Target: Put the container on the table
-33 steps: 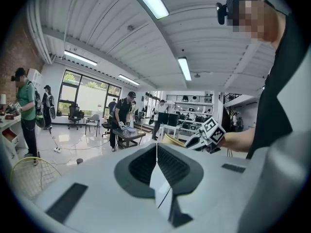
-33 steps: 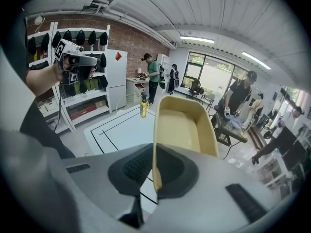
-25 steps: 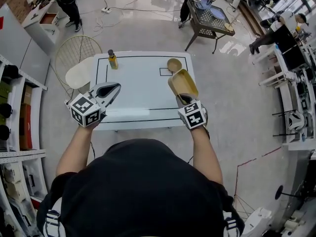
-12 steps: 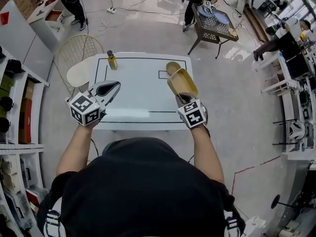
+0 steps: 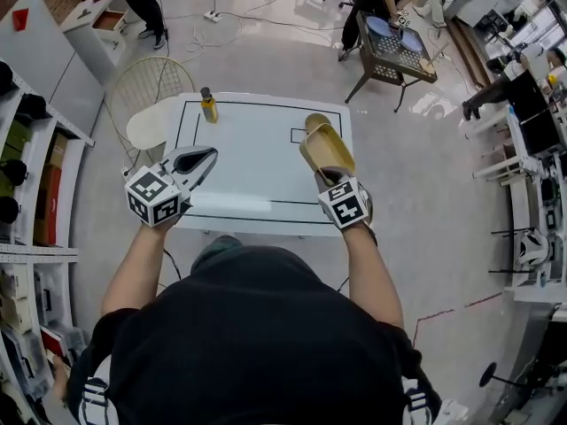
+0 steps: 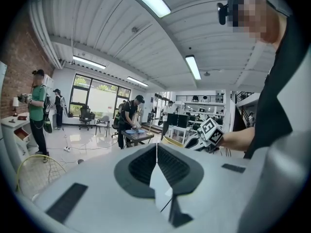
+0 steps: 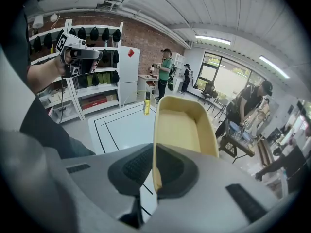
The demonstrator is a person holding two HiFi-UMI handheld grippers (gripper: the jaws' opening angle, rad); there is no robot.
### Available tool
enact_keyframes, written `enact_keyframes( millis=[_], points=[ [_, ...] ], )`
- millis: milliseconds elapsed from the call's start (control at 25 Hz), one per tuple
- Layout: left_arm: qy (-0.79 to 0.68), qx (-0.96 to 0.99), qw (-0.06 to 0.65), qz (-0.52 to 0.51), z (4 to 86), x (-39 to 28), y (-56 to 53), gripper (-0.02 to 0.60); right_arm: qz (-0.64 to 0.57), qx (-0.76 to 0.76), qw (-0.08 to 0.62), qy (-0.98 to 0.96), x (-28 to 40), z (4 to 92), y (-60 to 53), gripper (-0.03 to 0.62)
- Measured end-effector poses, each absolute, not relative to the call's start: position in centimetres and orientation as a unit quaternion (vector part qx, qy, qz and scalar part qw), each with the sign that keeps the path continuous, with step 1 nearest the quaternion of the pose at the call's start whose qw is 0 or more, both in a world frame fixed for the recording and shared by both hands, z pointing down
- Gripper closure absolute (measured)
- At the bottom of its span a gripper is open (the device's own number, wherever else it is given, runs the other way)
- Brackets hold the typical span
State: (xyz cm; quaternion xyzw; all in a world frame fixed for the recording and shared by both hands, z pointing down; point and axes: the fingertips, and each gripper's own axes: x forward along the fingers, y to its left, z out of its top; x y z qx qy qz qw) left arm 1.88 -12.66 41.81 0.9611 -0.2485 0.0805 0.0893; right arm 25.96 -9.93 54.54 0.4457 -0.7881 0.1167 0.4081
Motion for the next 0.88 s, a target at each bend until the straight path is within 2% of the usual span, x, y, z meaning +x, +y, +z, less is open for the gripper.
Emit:
enact_keyframes(
  millis=[880],
  points=[
    [-0.242,0.960,0.110,0.087,44.1,0.6,-16.4,0.572,0.135,0.425,0.433,-0.783,24.1,58.0,-13.8,0.580]
  ],
)
